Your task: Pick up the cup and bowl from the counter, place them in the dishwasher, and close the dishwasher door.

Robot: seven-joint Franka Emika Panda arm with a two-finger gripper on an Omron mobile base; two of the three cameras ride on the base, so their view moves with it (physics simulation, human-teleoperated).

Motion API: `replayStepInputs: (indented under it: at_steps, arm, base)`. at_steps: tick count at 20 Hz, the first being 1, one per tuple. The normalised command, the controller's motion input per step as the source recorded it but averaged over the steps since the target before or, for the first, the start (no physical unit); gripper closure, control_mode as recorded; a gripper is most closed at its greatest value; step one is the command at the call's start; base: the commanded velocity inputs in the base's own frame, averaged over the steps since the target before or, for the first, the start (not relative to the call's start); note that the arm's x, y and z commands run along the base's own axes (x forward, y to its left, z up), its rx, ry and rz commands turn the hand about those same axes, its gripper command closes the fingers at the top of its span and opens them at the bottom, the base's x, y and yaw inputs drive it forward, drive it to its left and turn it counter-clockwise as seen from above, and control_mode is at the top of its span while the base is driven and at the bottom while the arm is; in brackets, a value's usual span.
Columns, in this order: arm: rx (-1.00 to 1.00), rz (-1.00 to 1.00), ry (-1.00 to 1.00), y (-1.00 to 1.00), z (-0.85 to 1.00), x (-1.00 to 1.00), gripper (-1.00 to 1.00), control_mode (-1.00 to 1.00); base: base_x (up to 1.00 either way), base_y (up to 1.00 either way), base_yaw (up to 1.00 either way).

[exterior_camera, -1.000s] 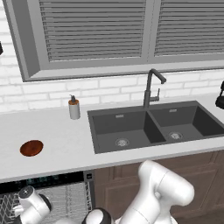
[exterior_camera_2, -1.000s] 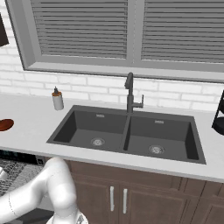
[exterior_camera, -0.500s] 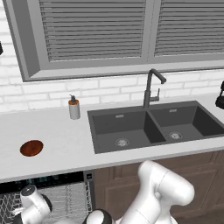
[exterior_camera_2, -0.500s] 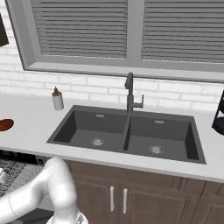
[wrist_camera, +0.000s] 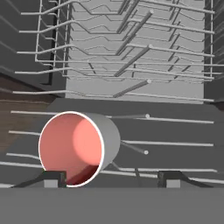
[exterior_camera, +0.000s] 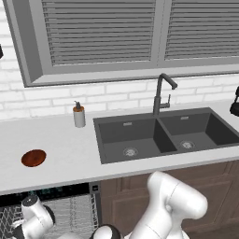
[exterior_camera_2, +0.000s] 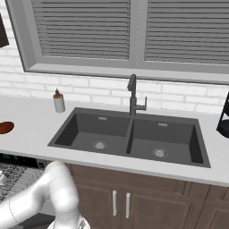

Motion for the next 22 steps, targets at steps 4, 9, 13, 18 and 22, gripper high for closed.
replayStepInputs:
  at_steps: [4, 9, 13, 18, 22]
  arm:
    - [0.01, 0.0, -0.07, 0.0, 0.59, -0.12, -1.0, -1.0]
    - [0.04, 0.0, -0.06, 0.0, 0.71, -0.15, -1.0, -1.0]
    - [0.07, 0.0, -0.07, -0.07, 0.85, -0.11, -1.0, -1.0]
    - [0.12, -0.01, -0.1, -0.15, 0.84, -0.04, -1.0, -1.0]
    - [0.15, -0.07, -0.12, -0.24, 0.97, -0.06, -1.0, -1.0]
  base:
    - [0.0, 0.0, 0.0]
    - [0.0, 0.0, 0.0]
    - [0.0, 0.0, 0.0]
    - [0.0, 0.0, 0.0]
    - [0.0, 0.0, 0.0]
